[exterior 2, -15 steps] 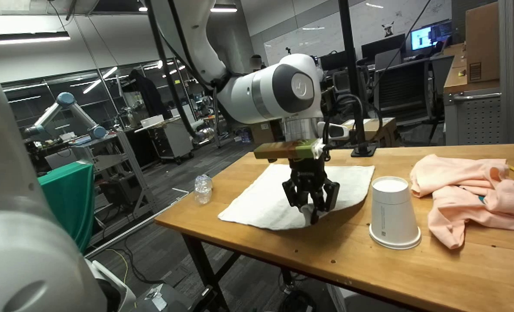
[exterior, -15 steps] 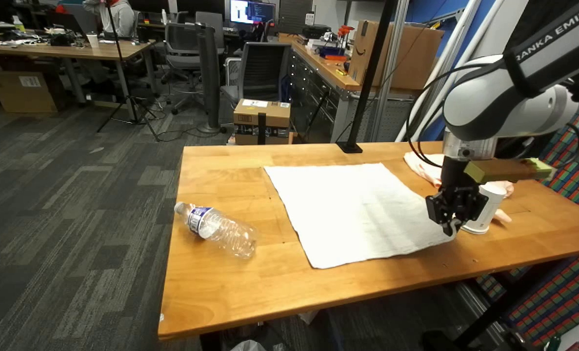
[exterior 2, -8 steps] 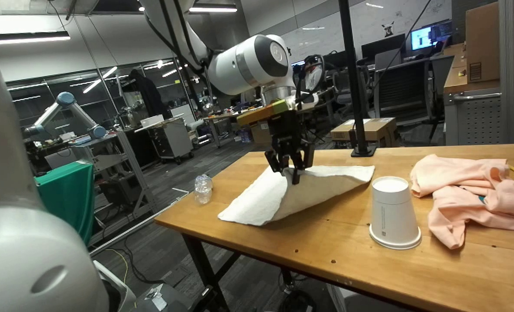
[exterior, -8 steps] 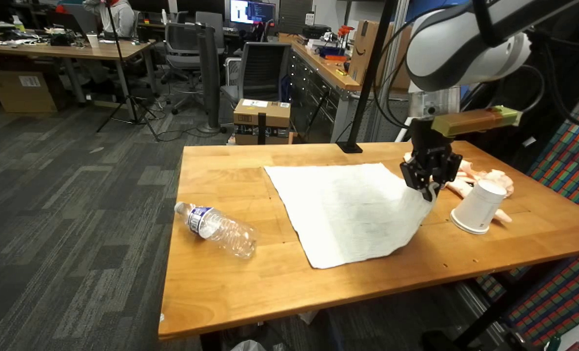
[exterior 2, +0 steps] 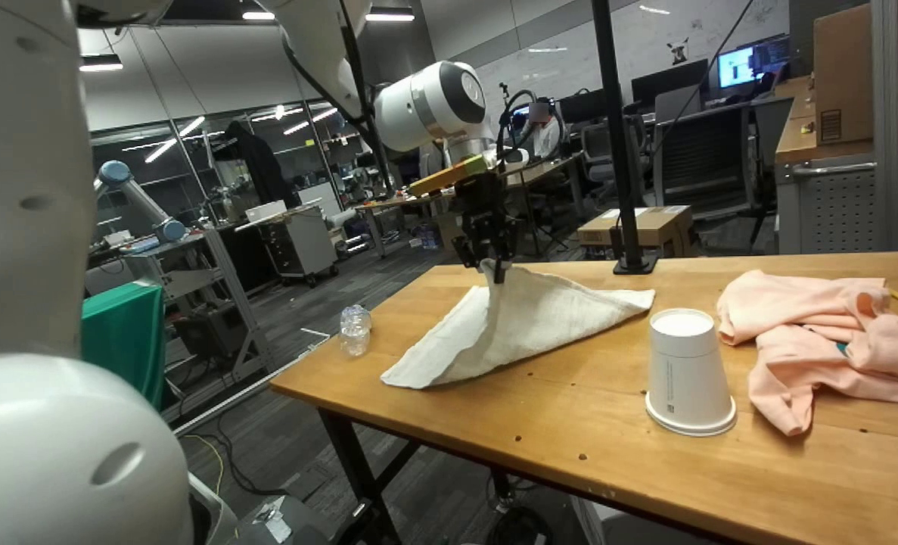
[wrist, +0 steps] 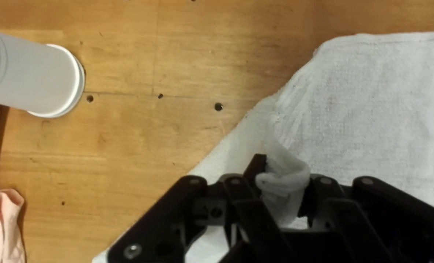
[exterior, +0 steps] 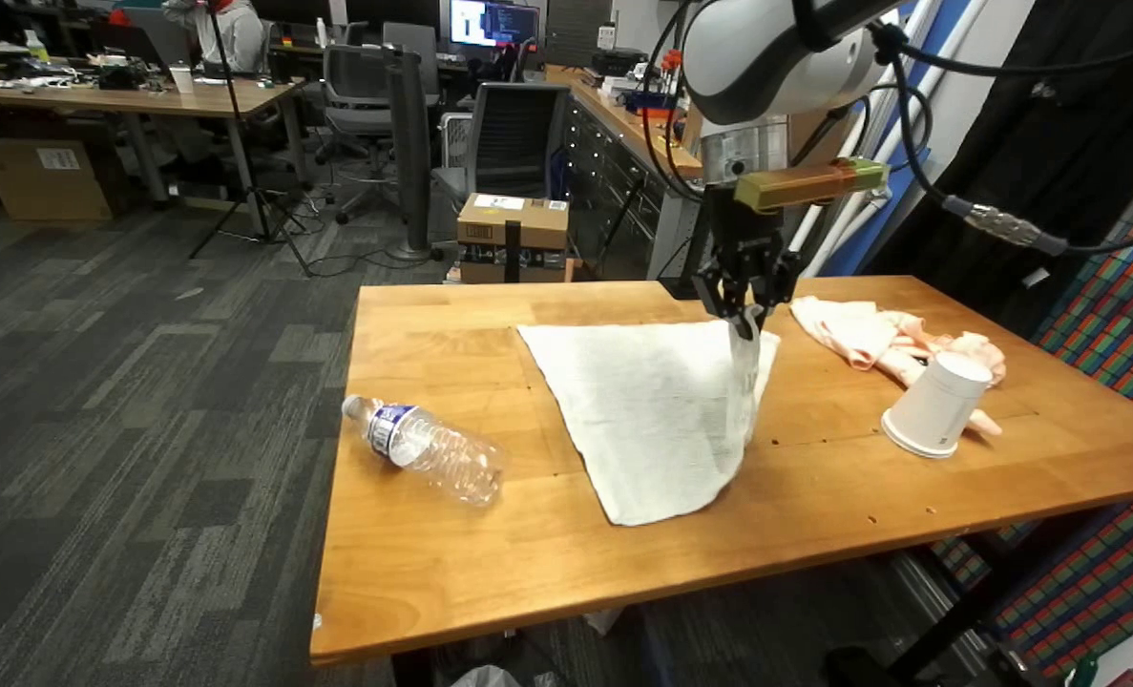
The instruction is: Fold the white towel on the table twice, diagonally.
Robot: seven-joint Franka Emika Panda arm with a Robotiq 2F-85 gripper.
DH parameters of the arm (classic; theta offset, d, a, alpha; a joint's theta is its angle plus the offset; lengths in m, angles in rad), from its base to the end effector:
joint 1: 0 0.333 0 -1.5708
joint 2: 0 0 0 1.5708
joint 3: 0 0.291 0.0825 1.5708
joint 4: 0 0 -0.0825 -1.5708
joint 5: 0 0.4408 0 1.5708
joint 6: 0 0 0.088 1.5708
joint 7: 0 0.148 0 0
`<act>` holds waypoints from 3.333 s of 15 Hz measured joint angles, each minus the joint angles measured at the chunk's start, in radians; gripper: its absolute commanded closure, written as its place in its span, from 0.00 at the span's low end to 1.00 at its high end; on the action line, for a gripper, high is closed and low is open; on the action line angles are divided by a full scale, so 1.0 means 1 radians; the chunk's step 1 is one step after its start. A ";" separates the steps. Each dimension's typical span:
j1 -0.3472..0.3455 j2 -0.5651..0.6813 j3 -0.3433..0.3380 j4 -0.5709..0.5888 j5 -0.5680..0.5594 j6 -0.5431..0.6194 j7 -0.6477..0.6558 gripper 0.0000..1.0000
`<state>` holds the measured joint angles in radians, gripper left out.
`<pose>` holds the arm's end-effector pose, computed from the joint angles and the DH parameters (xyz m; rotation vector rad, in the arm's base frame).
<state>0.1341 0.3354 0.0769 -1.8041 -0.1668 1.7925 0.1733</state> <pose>0.6135 0.1097 0.2452 2.9097 0.1500 -0.4620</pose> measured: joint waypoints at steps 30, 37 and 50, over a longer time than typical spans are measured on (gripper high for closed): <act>0.108 0.259 -0.022 0.490 0.125 0.028 0.094 0.00; 0.043 0.189 -0.079 0.345 0.031 0.289 0.050 0.00; -0.042 0.248 -0.107 0.248 0.031 0.573 0.028 0.00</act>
<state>0.0919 0.5829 -0.0303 -1.5558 -0.1356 2.3654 0.2010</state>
